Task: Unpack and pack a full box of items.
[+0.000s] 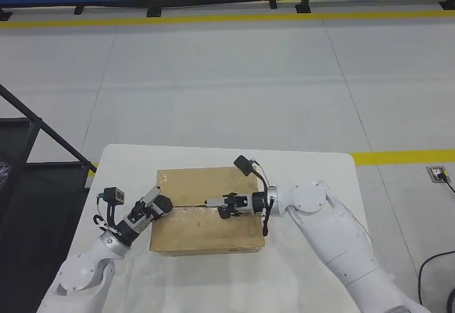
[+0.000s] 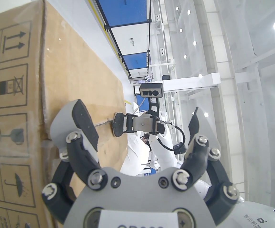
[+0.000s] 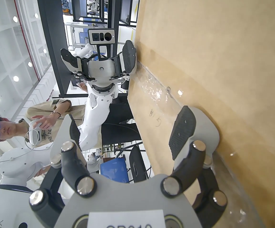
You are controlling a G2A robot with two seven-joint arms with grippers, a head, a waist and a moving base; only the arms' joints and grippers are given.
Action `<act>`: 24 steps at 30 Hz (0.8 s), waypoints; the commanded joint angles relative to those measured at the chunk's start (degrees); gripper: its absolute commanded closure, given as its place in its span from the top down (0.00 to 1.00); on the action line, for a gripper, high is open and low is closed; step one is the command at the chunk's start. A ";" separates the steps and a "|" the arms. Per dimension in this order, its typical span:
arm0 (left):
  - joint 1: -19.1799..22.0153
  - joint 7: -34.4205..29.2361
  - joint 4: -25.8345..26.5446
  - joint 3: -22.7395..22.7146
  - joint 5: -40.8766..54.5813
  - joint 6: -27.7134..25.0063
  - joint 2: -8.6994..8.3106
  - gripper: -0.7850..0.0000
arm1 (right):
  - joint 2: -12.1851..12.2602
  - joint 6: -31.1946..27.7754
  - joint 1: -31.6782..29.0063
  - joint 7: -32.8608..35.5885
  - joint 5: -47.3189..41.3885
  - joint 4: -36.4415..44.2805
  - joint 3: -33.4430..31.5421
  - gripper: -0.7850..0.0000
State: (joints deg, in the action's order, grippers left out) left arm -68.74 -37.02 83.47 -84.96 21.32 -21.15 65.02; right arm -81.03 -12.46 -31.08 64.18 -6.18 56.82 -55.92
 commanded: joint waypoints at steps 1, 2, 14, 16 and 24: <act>-0.09 0.11 0.10 0.04 -0.06 -0.03 0.00 1.00 | 0.65 1.05 -1.07 0.21 0.69 1.64 -1.24 1.00; -0.14 0.07 0.13 0.06 -0.14 -0.03 0.00 1.00 | 0.93 1.38 -1.56 0.10 1.00 2.31 -1.83 1.00; -0.77 0.36 1.00 0.25 -0.78 0.13 -0.03 1.00 | 3.98 3.42 -7.47 -0.61 2.54 9.10 -9.01 1.00; -0.89 0.35 1.19 0.27 -0.87 0.12 -0.04 1.00 | 4.33 3.40 -8.29 -0.85 2.41 9.90 -9.88 1.00; -1.37 0.45 1.68 0.10 -0.91 0.18 -0.09 1.00 | 5.65 2.75 -11.59 -2.93 2.23 13.64 -13.39 1.00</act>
State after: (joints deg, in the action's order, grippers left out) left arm -70.07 -36.53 85.13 -84.84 20.37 -20.96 64.94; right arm -75.56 -9.36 -42.16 61.89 -3.89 69.68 -68.72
